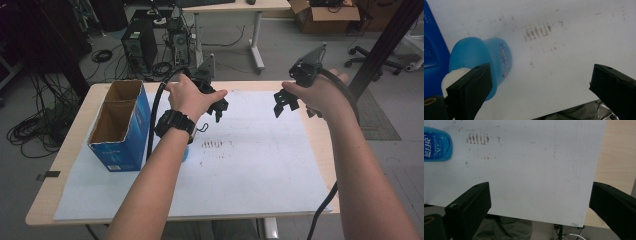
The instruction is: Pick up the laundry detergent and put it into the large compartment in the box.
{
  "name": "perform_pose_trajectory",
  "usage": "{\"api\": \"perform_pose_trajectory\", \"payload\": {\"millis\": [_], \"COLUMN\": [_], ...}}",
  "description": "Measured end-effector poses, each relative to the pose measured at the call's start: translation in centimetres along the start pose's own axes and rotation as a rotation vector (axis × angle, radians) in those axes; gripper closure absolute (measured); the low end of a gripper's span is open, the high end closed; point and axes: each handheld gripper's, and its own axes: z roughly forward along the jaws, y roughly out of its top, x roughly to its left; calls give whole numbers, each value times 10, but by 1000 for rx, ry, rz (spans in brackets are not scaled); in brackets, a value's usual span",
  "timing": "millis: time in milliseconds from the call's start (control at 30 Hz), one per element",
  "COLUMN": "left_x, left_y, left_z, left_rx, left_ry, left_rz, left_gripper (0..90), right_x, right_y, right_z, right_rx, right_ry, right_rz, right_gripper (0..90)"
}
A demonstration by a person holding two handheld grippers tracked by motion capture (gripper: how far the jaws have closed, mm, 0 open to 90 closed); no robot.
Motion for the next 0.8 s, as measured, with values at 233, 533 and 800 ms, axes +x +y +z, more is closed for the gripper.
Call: {"api": "perform_pose_trajectory", "payload": {"millis": [233,533,800], "left_x": [0,4,6], "left_y": [0,2,3], "left_z": [-3,-5,-9], "left_rx": [-2,1,-2], "left_ry": [0,-1,0], "left_rz": [4,-1,-2], "left_gripper": [47,47,47], "right_x": [0,-1,-5], "right_y": [0,1,3], "right_z": [-2,0,2], "right_rx": [-7,1,-2], "right_ry": [1,36,37], "right_rz": [4,-14,-4], "right_gripper": [38,37,37]}}
